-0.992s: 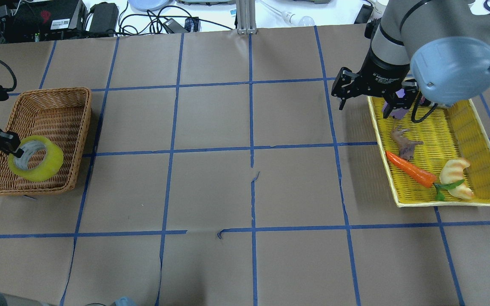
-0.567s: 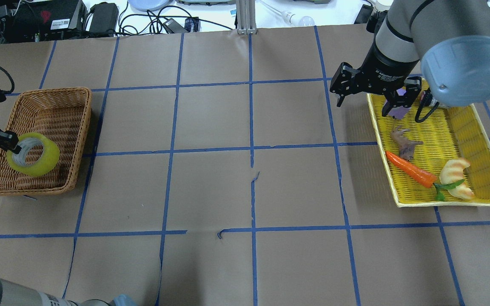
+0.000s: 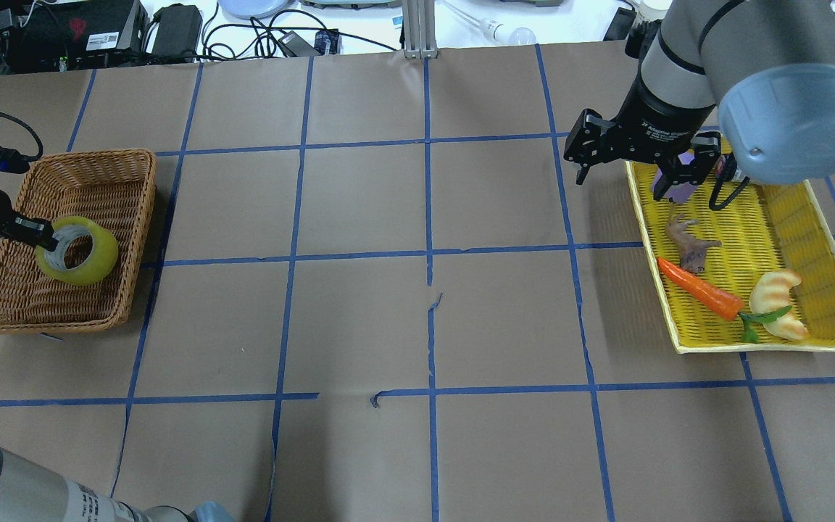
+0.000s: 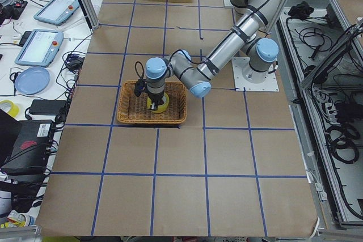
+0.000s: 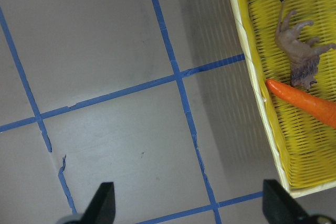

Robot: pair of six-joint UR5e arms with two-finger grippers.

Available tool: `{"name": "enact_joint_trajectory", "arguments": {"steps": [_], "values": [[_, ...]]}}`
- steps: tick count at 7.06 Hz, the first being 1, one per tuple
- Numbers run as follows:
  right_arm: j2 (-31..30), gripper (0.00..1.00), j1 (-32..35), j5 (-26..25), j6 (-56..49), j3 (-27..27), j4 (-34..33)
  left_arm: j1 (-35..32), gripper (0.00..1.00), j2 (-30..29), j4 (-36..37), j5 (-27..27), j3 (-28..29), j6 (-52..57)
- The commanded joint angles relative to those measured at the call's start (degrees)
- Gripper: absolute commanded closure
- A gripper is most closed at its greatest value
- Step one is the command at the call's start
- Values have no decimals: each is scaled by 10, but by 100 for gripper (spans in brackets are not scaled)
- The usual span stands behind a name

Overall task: Transfer tape with both arms
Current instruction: 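Lower the tape into the basket and open the left gripper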

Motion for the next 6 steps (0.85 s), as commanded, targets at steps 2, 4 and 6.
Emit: {"name": "enact_joint_trajectory", "arguments": {"steps": [2,4,6], "values": [[-1,0,-2,7,0,-4,-7,-1,0,25,3,-26,2,-12],[-3,0,-1,-2,0,-11,-2,-24,0,68,-37,-24,21,-18],[0,0,-1,-1,-25,-12,-7,-93,0,115,-182,-21,70,-161]]}}
